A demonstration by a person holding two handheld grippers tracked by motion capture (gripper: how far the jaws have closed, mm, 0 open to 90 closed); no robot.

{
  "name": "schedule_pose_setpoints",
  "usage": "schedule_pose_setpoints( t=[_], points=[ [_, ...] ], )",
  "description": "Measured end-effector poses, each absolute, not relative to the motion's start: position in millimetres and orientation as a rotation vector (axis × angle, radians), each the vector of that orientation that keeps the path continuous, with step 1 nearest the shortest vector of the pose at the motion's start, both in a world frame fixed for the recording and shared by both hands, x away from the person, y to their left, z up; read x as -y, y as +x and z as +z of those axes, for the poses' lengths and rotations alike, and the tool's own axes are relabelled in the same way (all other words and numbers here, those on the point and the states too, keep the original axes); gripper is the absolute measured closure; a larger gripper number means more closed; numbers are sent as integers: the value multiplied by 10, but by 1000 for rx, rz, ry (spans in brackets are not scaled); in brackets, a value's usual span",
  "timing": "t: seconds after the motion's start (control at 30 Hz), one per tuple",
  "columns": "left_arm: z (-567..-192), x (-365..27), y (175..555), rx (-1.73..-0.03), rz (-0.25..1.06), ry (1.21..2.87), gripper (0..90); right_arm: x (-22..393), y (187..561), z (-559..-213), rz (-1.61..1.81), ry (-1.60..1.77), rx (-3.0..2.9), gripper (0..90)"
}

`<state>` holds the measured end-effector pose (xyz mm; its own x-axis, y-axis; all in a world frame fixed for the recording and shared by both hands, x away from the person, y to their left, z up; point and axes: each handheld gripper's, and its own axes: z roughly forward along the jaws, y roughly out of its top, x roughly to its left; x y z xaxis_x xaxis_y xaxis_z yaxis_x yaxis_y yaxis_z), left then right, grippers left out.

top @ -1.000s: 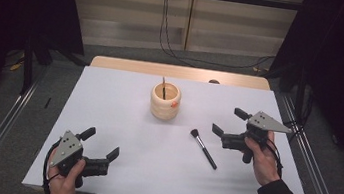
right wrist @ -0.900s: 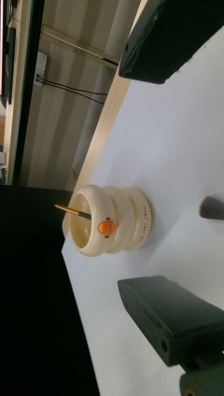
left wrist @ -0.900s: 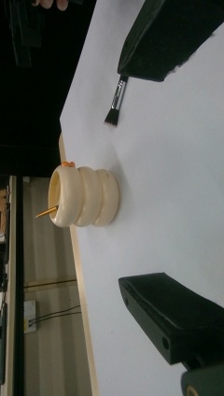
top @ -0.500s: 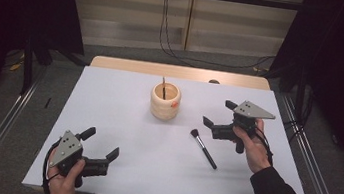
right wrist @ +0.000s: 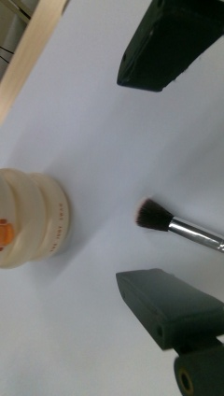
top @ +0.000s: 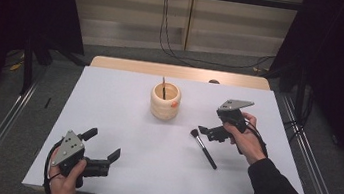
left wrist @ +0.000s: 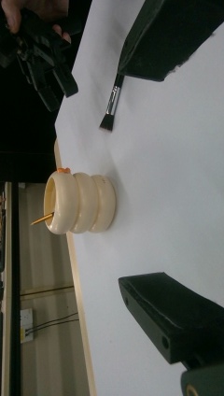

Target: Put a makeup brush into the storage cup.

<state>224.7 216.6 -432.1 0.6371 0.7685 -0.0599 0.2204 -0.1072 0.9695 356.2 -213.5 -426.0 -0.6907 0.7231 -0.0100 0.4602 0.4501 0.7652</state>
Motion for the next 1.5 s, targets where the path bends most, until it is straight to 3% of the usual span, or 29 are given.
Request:
schedule_pose_setpoints(
  t=[0.57, 0.67, 0.83, 1.5],
  points=[
    [-4332, -2139, 2262, -806, 561, 1673, 10, 2014, 3715, -4310, 870, 1206, -2629, 105],
    [-4335, -2151, 2268, -810, 564, 1677, 11, 1974, 3727, -4305, 872, 1237, -2647, 169],
    [-4338, -2149, 2270, -808, 560, 1678, 12, 1919, 3787, -4342, 824, 1313, -2704, 167],
    [-4350, -2164, 2286, -829, 566, 1680, 13, 1761, 3883, -4386, 475, 1314, -2939, 502]
  ],
)
